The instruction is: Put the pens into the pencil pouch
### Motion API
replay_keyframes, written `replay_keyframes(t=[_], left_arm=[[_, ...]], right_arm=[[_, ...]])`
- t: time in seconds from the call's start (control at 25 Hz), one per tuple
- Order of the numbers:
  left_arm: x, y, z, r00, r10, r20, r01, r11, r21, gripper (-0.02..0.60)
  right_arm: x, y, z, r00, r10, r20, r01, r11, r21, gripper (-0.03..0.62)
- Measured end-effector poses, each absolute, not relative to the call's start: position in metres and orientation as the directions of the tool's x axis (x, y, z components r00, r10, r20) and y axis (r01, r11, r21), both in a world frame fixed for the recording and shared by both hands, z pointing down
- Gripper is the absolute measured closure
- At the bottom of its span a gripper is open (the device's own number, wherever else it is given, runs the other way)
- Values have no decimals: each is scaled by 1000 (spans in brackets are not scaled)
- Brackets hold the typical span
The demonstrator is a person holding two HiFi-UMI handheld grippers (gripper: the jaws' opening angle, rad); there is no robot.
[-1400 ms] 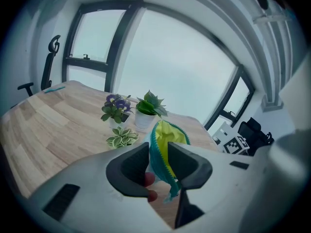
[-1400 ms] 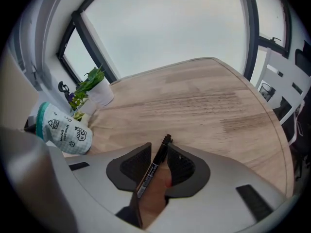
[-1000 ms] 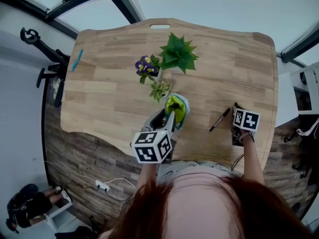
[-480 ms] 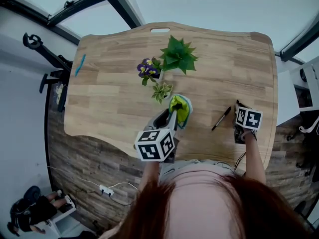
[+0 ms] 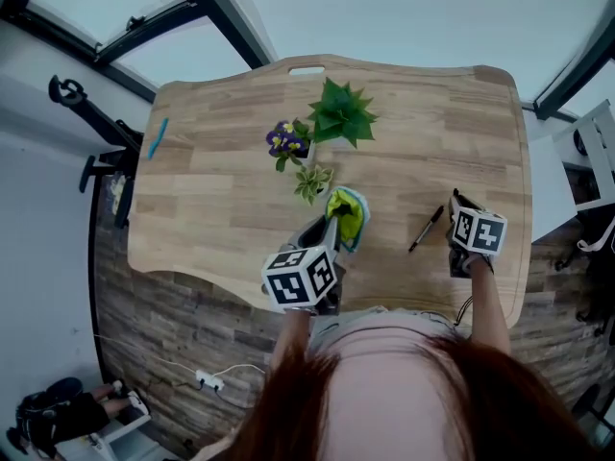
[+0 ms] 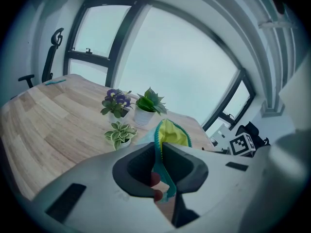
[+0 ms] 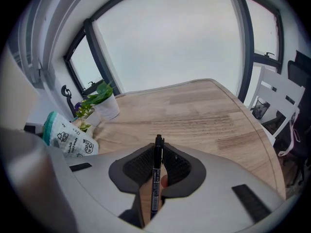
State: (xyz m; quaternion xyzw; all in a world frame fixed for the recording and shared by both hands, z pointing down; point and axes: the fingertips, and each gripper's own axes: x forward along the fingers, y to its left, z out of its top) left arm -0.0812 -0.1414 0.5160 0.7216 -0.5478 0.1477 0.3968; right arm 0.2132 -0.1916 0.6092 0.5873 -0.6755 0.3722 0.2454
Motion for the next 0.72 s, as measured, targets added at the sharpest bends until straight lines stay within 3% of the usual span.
replay_keyframes(t=[0.72], left_arm=[[-85,-146,518,379,-682,625,-874,-41,484,558]], right_arm=[[169,-207,533,-347,-774,530,-910,141,-389,540]])
